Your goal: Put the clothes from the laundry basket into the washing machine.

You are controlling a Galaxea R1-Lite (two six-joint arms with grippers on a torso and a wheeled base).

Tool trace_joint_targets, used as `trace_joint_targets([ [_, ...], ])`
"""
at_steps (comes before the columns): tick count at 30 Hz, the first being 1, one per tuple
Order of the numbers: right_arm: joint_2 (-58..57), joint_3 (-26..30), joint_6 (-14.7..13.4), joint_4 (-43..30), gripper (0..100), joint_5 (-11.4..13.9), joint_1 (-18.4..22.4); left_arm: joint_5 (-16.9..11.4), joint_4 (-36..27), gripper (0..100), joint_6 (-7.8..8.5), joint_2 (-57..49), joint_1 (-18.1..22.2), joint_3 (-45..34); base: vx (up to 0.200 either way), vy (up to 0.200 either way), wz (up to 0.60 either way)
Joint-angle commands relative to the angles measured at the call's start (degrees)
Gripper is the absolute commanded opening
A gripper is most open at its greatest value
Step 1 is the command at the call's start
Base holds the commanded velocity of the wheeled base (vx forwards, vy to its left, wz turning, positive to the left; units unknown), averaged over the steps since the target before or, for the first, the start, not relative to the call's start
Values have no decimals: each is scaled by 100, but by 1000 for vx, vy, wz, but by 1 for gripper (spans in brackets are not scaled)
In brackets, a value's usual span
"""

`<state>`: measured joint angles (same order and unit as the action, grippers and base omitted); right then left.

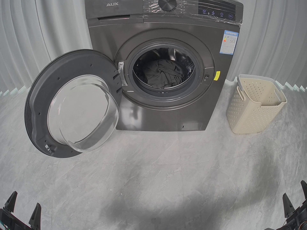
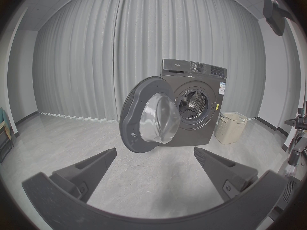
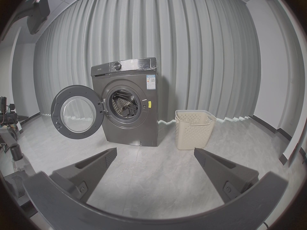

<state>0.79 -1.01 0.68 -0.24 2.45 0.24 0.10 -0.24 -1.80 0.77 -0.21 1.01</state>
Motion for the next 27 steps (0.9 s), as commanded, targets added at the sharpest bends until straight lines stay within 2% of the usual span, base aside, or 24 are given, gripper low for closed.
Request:
trace_joint_targets([
  [1,-79,101,2,-2,100,1,2,-1,-2,100,-13,-50,3,-92,0,200,0],
  [14,-79,101,2,-2,100,1,2,-1,7,100,5,-50,3,-92,0,200,0],
  [22,-79,101,2,-2,100,-8,11,-1,7,100,-4,-50,12,-92,0,0,0],
  [27,-79,101,2,-2,100,-8,11,-1,7,100,5,-50,3,-92,0,0,600],
])
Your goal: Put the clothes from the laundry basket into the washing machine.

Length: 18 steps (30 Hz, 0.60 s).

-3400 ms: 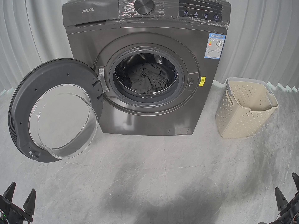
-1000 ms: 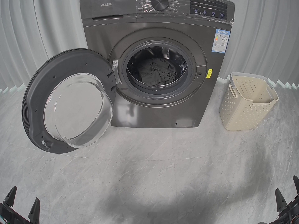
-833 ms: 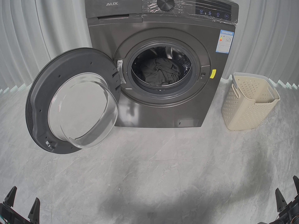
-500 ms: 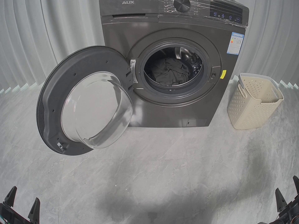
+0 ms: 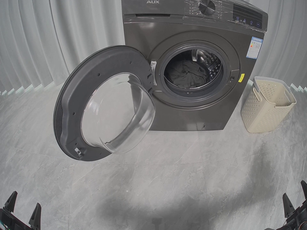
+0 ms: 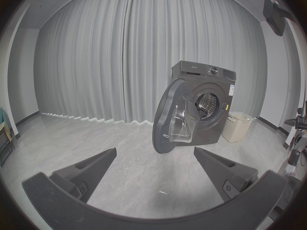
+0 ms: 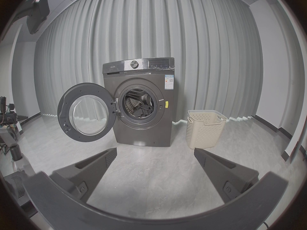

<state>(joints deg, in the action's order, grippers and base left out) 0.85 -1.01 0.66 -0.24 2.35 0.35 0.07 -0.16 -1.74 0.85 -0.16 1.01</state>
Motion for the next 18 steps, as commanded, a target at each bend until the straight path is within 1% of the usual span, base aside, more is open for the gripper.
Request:
trace_joint_targets([
  [1,-85,101,4,-2,100,2,0,1,-2,100,16,-68,-2,-92,0,0,600],
  [7,-85,101,4,-2,100,2,-9,-7,-11,100,139,-59,25,-101,0,0,0],
  [16,-85,101,4,-2,100,2,-9,-16,-11,100,130,-68,25,-101,0,0,0],
  [17,-85,101,4,-2,100,2,-9,-16,-2,100,148,-68,25,-101,0,0,0],
  [18,-85,101,4,-2,100,2,-9,-51,33,100,113,-68,25,-75,0,0,0],
])
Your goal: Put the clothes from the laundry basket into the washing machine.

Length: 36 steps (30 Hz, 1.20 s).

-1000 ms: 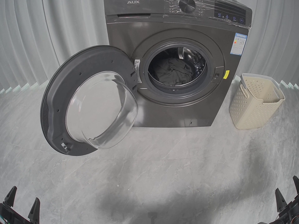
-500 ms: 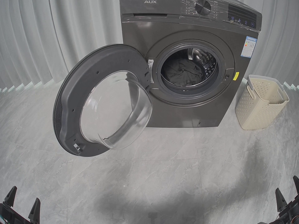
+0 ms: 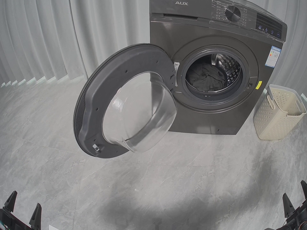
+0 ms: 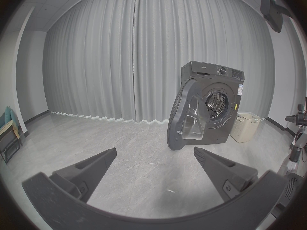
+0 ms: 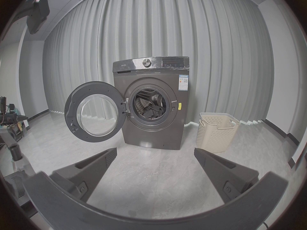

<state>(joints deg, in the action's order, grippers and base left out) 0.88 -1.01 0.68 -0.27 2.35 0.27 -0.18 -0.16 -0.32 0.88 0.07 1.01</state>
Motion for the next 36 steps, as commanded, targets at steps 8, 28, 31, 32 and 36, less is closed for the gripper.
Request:
trace_joint_targets([
  [8,-88,101,2,0,100,2,8,-421,121,100,-373,1468,-508,1305,0,0,0],
  [28,-88,101,2,0,100,2,8,-1353,2029,100,-355,5599,-860,2544,0,0,0],
  [31,-88,101,2,0,100,2,8,-1379,2477,100,-346,6056,-860,2553,0,0,0],
  [32,-88,101,2,0,100,2,8,-1388,2705,100,-355,6267,-860,2553,0,0,0],
  [36,-88,101,2,0,100,2,8,-1485,3233,100,-346,6847,-860,2588,0,0,0],
])
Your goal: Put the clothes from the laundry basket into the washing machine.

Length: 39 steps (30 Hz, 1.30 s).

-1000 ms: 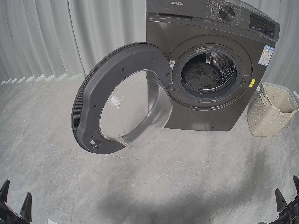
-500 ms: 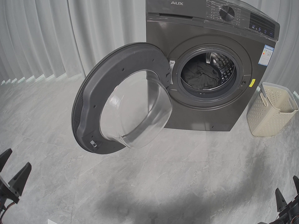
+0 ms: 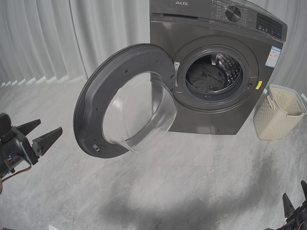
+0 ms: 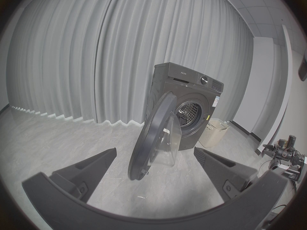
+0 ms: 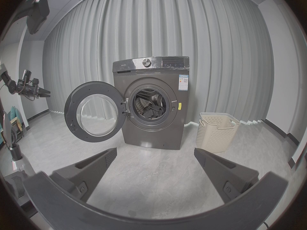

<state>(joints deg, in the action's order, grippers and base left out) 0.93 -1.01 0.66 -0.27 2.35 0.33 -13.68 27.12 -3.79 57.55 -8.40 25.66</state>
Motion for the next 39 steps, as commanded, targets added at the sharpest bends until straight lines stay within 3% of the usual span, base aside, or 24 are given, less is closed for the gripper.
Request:
trace_joint_targets([
  [1,-93,101,4,0,100,2,2,-205,689,100,-16,1373,-4,158,0,0,0],
  [14,-93,101,-4,0,100,2,-7,-961,1673,100,10,2471,49,545,0,0,0],
  [25,-93,101,-4,0,100,2,2,-1137,1875,100,1,2691,-48,721,0,0,0],
  [29,-93,101,-4,0,100,2,-7,-1234,1884,100,-8,2665,-320,668,0,0,0],
  [30,-93,101,-4,0,100,2,2,-1243,1884,100,-8,2621,-593,580,0,0,0],
  [34,-93,101,-4,0,100,2,-7,-1278,1937,100,-52,2436,-1067,413,0,0,0],
  [39,-93,101,-4,0,100,2,2,-1278,2007,100,-60,2190,-1340,141,0,0,0],
])
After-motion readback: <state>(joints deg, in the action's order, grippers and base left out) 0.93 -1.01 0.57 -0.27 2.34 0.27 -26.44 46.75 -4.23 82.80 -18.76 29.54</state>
